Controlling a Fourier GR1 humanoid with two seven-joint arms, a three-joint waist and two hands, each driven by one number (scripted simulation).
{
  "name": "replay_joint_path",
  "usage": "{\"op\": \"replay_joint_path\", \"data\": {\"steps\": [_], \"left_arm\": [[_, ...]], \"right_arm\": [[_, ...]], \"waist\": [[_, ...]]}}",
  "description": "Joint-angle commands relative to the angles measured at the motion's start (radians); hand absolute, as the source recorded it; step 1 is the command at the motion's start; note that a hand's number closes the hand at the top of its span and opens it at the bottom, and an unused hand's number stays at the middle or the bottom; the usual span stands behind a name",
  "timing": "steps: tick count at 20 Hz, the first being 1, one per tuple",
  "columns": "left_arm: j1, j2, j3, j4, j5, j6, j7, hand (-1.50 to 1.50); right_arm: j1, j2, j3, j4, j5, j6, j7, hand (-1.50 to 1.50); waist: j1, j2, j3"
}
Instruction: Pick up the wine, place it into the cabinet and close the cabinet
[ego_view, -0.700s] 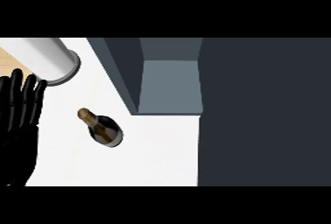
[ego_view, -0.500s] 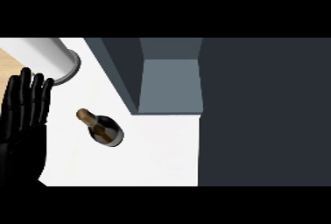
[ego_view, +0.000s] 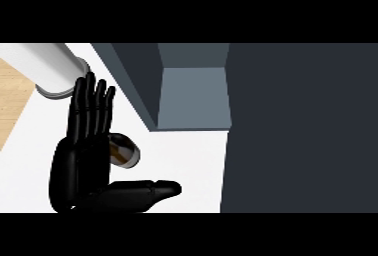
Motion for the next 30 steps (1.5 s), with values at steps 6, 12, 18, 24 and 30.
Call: {"op": "replay_joint_path", "data": {"steps": [6,12,18,24,30], "left_arm": [[-0.136,-0.005,-0.225,-0.017,-0.095,0.264,0.161,-1.50],[-0.232,-0.005,-0.416,-0.038,-0.276,0.464,0.346,-1.50],[-0.411,-0.005,-0.266,0.114,-0.199,0.454,0.361,-1.50],[-0.282,-0.005,-0.297,-0.046,-0.330,0.431,0.453,-1.50],[-0.297,-0.005,-0.273,-0.067,-0.391,0.499,0.544,-1.50]], "right_arm": [[0.016,0.012,0.035,-0.146,-0.032,-0.017,0.155,-1.50],[-0.062,-0.002,-0.004,-0.192,-0.055,-0.054,0.277,-1.50],[-0.147,0.015,0.041,-0.177,0.005,-0.086,0.329,-1.50],[-0.147,0.011,-0.033,-0.148,-0.062,-0.058,0.301,-1.50],[-0.172,0.010,-0.037,-0.161,-0.059,-0.065,0.324,-1.50]], "waist": [[0.008,0.000,0.001],[0.009,-0.002,0.001],[0.004,0.002,0.000],[0.013,0.000,0.001],[0.013,0.000,0.001]]}}
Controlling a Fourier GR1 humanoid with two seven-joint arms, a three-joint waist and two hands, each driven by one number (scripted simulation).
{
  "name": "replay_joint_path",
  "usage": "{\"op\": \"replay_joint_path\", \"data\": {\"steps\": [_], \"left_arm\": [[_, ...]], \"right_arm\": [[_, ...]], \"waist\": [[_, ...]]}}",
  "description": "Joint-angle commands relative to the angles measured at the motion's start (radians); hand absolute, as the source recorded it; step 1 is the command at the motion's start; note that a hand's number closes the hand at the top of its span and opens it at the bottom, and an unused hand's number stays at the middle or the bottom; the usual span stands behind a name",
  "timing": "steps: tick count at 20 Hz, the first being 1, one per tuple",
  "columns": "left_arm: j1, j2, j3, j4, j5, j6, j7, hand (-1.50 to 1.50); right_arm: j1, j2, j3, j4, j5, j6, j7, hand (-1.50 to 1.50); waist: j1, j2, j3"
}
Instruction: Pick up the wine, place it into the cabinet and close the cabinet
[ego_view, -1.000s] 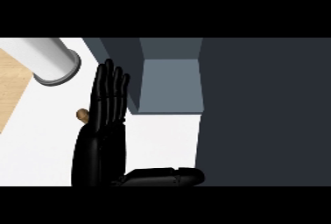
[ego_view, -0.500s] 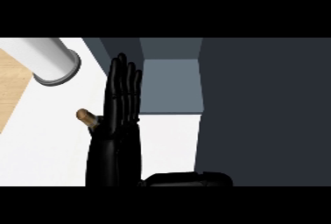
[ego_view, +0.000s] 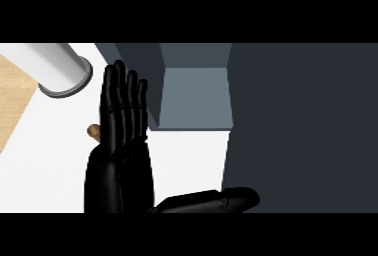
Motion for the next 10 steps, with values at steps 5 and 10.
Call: {"op": "replay_joint_path", "data": {"steps": [5,10], "left_arm": [[0.150,-0.002,-0.033,-0.064,-0.049,0.061,0.011,-1.50],[0.202,0.053,0.131,-0.039,0.098,-0.021,-0.143,-1.50]], "right_arm": [[0.009,0.006,-0.042,-0.032,-0.062,0.019,-0.014,-1.50],[-0.028,0.013,0.006,-0.060,-0.001,-0.006,0.063,-1.50]], "waist": [[0.002,0.000,0.000],[0.000,0.002,-0.001]]}}
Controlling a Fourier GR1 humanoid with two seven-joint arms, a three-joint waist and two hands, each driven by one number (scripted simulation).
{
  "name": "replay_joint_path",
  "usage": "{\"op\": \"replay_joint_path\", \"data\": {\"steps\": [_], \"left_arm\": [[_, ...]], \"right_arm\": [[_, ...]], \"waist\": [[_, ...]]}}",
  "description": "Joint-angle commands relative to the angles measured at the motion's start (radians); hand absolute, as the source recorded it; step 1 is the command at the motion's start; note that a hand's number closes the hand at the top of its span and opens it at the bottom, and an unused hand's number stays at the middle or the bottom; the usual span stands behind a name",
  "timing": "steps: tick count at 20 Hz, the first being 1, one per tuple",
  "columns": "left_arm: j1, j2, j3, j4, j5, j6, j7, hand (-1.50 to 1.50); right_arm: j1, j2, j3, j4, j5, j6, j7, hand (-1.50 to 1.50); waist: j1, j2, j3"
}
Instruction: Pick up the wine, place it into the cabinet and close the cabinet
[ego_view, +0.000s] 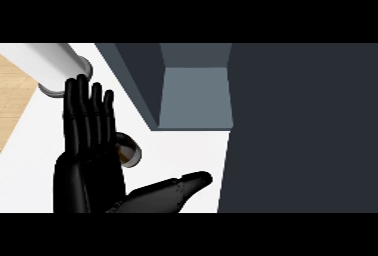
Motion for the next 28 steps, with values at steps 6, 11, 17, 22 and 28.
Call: {"op": "replay_joint_path", "data": {"steps": [6,11,17,22,28], "left_arm": [[0.180,0.070,0.113,-0.020,0.099,0.000,-0.169,-1.50],[0.267,0.080,0.178,-0.026,0.196,-0.040,-0.222,-1.50],[0.404,0.066,0.264,0.051,0.386,-0.137,-0.461,-1.50],[0.350,0.072,0.406,0.207,0.512,-0.251,-0.519,-1.50],[0.339,0.009,0.450,0.410,0.586,-0.347,-0.677,-1.50]], "right_arm": [[0.041,-0.010,-0.065,-0.093,-0.098,0.022,0.029,-1.50],[0.022,0.029,0.049,-0.138,0.014,-0.033,0.094,-1.50],[0.037,0.010,0.003,-0.115,-0.025,0.012,0.064,-1.50],[0.001,0.002,-0.030,-0.105,-0.050,0.009,0.085,-1.50],[-0.025,-0.001,-0.049,-0.096,-0.057,0.014,0.096,-1.50]], "waist": [[-0.002,0.000,0.000],[0.000,-0.001,-0.001],[0.003,-0.001,-0.001],[0.000,0.000,0.000],[-0.001,0.000,0.000]]}}
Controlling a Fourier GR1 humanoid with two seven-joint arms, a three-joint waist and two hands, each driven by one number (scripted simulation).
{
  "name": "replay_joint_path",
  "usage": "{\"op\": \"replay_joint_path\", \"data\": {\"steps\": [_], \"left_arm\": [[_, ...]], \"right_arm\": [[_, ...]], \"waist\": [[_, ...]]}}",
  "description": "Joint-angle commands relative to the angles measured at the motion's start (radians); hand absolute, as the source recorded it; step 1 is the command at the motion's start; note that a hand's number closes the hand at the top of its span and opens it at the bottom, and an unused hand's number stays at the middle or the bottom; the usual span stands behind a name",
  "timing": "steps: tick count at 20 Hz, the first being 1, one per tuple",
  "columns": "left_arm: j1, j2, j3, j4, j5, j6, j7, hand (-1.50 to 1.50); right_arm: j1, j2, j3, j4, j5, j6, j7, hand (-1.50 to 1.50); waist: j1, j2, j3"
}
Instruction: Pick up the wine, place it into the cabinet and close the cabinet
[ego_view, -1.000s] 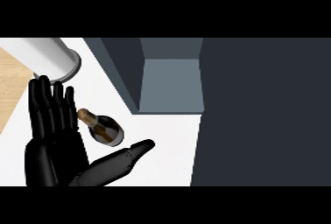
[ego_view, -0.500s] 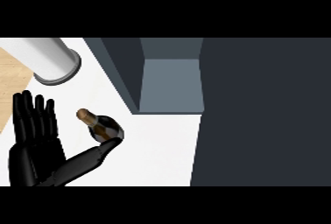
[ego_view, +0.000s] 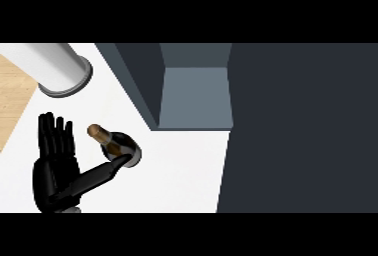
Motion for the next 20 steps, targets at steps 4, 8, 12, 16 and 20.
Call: {"op": "replay_joint_path", "data": {"steps": [4,8,12,16,20], "left_arm": [[0.017,-0.047,0.072,0.218,0.079,-0.116,-0.184,-1.50],[-0.110,-0.026,0.167,0.419,0.135,-0.187,-0.235,-1.50],[-0.015,-0.001,0.195,0.454,0.179,-0.308,-0.321,-1.50],[0.017,-0.045,0.189,0.551,0.181,-0.353,-0.423,-1.50],[-0.133,-0.077,0.146,0.748,0.189,-0.292,-0.535,-1.50]], "right_arm": [[0.018,0.003,-0.038,-0.053,-0.077,0.004,0.015,-1.50],[0.029,0.022,0.007,-0.046,-0.042,0.017,-0.013,-1.50],[-0.021,0.010,0.002,-0.046,-0.042,0.008,0.043,-1.50],[0.077,0.009,-0.038,-0.108,-0.088,0.040,0.002,-1.50],[0.010,0.034,0.049,-0.060,0.011,-0.001,0.028,-1.50]], "waist": [[0.000,0.000,0.001],[-0.006,0.002,0.000],[0.002,0.000,0.000],[-0.002,-0.001,0.001],[-0.004,0.001,0.000]]}}
